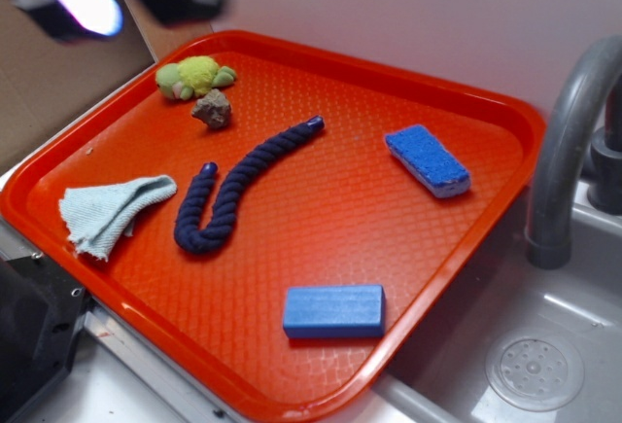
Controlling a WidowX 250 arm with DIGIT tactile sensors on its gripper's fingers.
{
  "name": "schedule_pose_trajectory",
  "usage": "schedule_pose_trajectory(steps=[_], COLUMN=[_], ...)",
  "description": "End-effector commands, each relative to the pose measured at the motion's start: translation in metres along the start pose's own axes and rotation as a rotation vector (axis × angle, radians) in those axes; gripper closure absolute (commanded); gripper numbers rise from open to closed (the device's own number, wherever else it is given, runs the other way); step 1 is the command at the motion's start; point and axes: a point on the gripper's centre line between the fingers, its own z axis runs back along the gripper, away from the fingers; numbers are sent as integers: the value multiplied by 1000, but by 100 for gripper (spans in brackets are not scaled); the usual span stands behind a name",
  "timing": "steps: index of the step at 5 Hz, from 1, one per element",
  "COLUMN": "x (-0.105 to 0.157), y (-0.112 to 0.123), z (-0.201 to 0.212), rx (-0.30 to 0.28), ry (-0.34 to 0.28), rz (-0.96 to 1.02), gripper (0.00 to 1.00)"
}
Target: Grab the blue sponge.
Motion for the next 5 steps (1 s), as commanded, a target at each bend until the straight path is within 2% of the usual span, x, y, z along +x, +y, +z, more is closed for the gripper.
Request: schedule_pose_trajectory(steps=[1,2,4,5], x=[41,53,67,74], y=[-50,-67,-78,-68], z=[-44,-76,-132,-149], rx=[-10,44,136,168], ry=[-127,-94,-7,0], rz=[201,249,355,383], gripper=[0,0,0,0])
